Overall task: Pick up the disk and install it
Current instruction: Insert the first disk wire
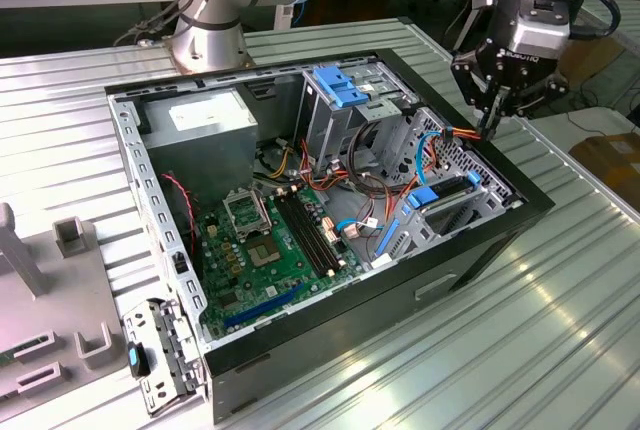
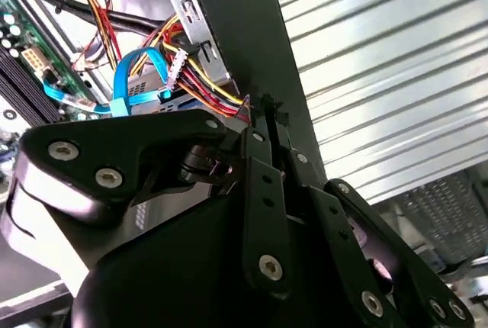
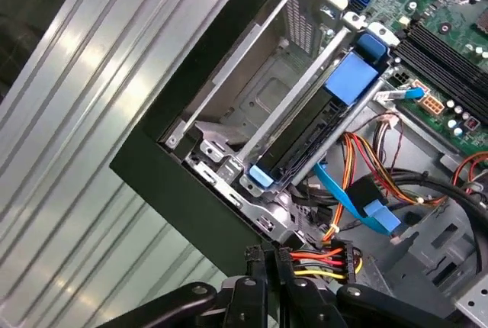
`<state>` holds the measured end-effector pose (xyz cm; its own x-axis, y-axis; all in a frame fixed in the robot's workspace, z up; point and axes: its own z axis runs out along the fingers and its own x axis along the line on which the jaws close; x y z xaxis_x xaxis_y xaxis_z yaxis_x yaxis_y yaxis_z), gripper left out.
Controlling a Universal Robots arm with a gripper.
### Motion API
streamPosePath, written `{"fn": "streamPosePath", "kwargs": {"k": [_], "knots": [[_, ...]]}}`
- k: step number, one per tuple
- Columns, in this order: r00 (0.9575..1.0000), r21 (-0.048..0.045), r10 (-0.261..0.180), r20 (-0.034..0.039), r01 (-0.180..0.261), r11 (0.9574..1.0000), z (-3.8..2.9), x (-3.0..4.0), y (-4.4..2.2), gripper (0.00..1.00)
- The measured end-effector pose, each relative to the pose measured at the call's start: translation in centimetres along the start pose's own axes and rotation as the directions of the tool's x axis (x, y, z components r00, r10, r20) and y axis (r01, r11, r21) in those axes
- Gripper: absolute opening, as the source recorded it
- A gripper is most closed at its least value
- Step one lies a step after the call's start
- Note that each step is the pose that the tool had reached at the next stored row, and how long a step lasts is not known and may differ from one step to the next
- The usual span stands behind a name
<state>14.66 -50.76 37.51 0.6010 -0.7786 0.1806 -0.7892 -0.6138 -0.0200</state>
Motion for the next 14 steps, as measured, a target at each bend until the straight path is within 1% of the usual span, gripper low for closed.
{"fn": "streamPosePath", "kwargs": {"k": [1,3,4,5,6,8,10,12,13,14], "knots": [[0.9995,-0.0058,0.032,-0.0008,-0.032,0.9995,0.0,0.0,0.0,0.16],[0.998,-0.0116,0.064,-0.0017,-0.064,0.9979,0.01,0.0,0.0,0.16],[0.9939,-0.02,0.11,-0.0034,-0.11,0.9937,0.02,0.0,0.0,0.16],[0.9907,-0.0248,0.136,-0.0046,-0.136,0.9904,0.02,0.0,0.0,0.16],[0.9848,-0.0315,0.173,-0.0064,-0.173,0.9843,0.02,0.0,0.0,0.16],[0.9786,-0.0374,0.206,-0.0082,-0.206,0.9779,0.03,-0.01,0.0,0.16],[0.9692,-0.0445,0.246,-0.0108,-0.246,0.9682,0.05,-0.01,0.0,0.16],[0.9626,-0.049,0.27,-0.0126,-0.271,0.9614,0.06,-0.01,0.0,0.16],[0.956,-0.0529,0.293,-0.0142,-0.293,0.9545,0.09,-0.02,0.0,0.16],[0.9502,-0.0562,0.311,-0.0157,-0.312,0.9486,0.11,-0.02,0.0,0.16]]}}
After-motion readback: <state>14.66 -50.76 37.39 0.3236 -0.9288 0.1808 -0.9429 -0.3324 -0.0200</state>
